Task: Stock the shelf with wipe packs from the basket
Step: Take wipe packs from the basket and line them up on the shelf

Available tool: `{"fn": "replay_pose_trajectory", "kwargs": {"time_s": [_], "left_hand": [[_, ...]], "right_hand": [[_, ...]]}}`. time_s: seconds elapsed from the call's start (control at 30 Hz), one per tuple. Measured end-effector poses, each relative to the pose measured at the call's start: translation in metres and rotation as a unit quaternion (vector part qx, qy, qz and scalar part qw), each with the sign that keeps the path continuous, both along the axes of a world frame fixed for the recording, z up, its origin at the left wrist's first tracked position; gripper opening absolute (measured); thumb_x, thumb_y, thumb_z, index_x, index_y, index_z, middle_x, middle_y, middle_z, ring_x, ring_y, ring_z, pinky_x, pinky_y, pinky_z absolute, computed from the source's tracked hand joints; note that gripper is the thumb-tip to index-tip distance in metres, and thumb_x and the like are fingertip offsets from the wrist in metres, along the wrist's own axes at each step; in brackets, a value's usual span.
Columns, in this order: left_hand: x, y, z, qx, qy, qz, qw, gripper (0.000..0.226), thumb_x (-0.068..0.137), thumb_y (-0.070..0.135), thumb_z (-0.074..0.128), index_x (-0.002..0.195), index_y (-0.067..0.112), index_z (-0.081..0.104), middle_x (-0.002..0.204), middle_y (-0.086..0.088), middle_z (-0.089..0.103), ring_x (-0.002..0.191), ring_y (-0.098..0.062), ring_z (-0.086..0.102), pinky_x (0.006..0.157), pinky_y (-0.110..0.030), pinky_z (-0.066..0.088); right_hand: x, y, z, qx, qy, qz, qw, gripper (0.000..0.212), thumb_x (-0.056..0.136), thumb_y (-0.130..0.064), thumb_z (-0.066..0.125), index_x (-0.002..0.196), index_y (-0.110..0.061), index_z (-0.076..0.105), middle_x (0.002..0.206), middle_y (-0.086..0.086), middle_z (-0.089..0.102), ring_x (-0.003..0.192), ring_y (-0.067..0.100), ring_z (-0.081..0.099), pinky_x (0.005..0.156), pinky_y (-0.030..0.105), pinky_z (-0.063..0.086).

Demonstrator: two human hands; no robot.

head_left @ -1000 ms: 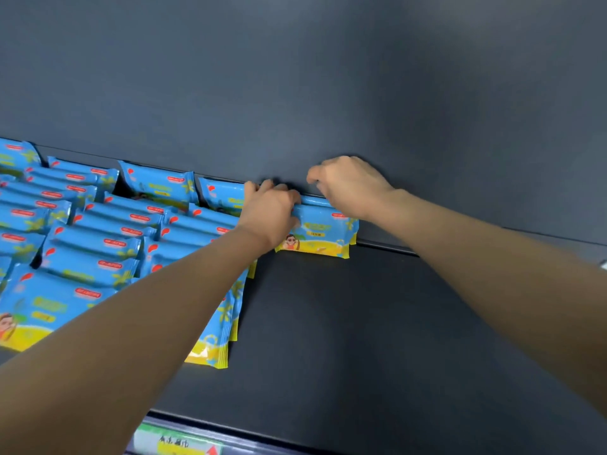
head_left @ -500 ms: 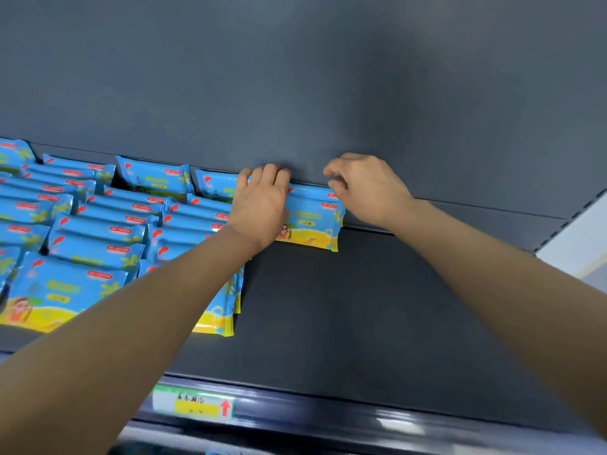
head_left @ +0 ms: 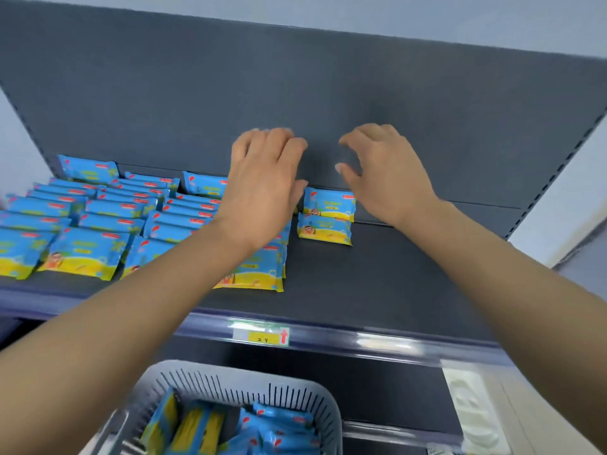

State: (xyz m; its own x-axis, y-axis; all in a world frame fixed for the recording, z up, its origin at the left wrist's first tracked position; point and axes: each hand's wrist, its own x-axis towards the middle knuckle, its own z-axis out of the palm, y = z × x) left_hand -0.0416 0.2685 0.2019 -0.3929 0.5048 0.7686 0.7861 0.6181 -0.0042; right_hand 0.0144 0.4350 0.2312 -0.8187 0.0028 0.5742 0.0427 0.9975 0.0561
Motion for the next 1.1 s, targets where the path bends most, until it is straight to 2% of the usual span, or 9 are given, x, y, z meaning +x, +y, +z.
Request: {"fn": "replay_pose_trajectory", "kwargs": {"time_s": [0.27,0.47,0.63,0.77,0.83,0.9,1.0,1.1], "left_hand": [[0.068,-0.073,0.008,0.01,0.047,-0.039,0.998,0.036,0.075,0.011,0.066,0.108,0.0,0.059,0.11,-0.018,0.059,0.099,-0.035,0.054,0.094,-0.037,0.025],[0.102,-0.12,-0.038,-0.021,0.012,-0.062,0.998,0.036,0.076,0.013,0.066,0.109,0.001,0.059,0.112,-0.017,0.059,0.102,-0.032,0.05,0.093,-0.037,0.027],[0.121,-0.148,-0.102,-0.06,-0.056,-0.07,0.994,0.037,0.074,0.014,0.068,0.108,-0.001,0.061,0.109,-0.018,0.061,0.101,-0.036,0.058,0.089,-0.039,0.031],[0.124,-0.165,-0.16,-0.119,-0.161,-0.081,0.976,0.036,0.074,0.011,0.068,0.107,-0.001,0.062,0.109,-0.02,0.061,0.098,-0.038,0.059,0.087,-0.037,0.031],[0.121,-0.171,-0.19,-0.168,-0.239,-0.083,0.953,0.039,0.078,0.013,0.069,0.114,0.003,0.059,0.117,-0.016,0.057,0.105,-0.036,0.055,0.092,-0.039,0.033],[0.116,-0.175,-0.22,-0.215,-0.317,-0.085,0.92,0.04,0.082,0.015,0.066,0.12,0.006,0.056,0.122,-0.013,0.054,0.111,-0.032,0.051,0.096,-0.042,0.037],[0.112,-0.177,-0.254,-0.243,-0.4,-0.079,0.88,0.038,0.083,0.014,0.064,0.119,0.004,0.056,0.116,-0.014,0.054,0.108,-0.033,0.052,0.093,-0.043,0.04],[0.109,-0.174,-0.283,-0.259,-0.444,-0.063,0.855,0.038,0.082,0.016,0.065,0.118,0.006,0.056,0.115,-0.012,0.053,0.106,-0.031,0.053,0.09,-0.039,0.043]], "right_hand": [[0.071,-0.077,0.002,0.007,0.05,0.015,0.999,0.035,0.089,-0.022,0.055,0.119,-0.005,0.056,0.124,0.012,0.055,0.116,0.033,0.047,0.09,0.044,0.039],[0.104,-0.12,-0.048,-0.02,0.003,0.016,1.0,0.036,0.089,-0.023,0.052,0.12,-0.006,0.055,0.127,0.012,0.053,0.116,0.033,0.046,0.09,0.04,0.035],[0.119,-0.144,-0.122,-0.043,-0.101,0.012,0.994,0.038,0.089,-0.024,0.053,0.124,-0.008,0.054,0.128,0.009,0.052,0.12,0.031,0.044,0.092,0.04,0.034],[0.129,-0.158,-0.187,-0.058,-0.207,0.006,0.977,0.034,0.09,-0.022,0.052,0.121,-0.009,0.054,0.124,0.009,0.055,0.117,0.029,0.046,0.093,0.039,0.035],[0.132,-0.162,-0.219,-0.052,-0.269,0.003,0.962,0.032,0.091,-0.021,0.05,0.122,-0.009,0.054,0.124,0.009,0.055,0.116,0.029,0.046,0.094,0.039,0.036],[0.135,-0.164,-0.246,-0.041,-0.325,0.005,0.945,0.029,0.091,-0.017,0.049,0.118,-0.009,0.054,0.119,0.01,0.056,0.112,0.029,0.049,0.089,0.038,0.039],[0.138,-0.164,-0.278,-0.028,-0.41,0.003,0.912,0.023,0.09,-0.015,0.051,0.11,-0.007,0.055,0.11,0.012,0.058,0.105,0.03,0.053,0.077,0.034,0.04],[0.138,-0.159,-0.305,-0.024,-0.5,-0.008,0.866,0.026,0.091,-0.019,0.051,0.114,-0.008,0.054,0.114,0.013,0.057,0.106,0.031,0.052,0.079,0.037,0.044]]}}
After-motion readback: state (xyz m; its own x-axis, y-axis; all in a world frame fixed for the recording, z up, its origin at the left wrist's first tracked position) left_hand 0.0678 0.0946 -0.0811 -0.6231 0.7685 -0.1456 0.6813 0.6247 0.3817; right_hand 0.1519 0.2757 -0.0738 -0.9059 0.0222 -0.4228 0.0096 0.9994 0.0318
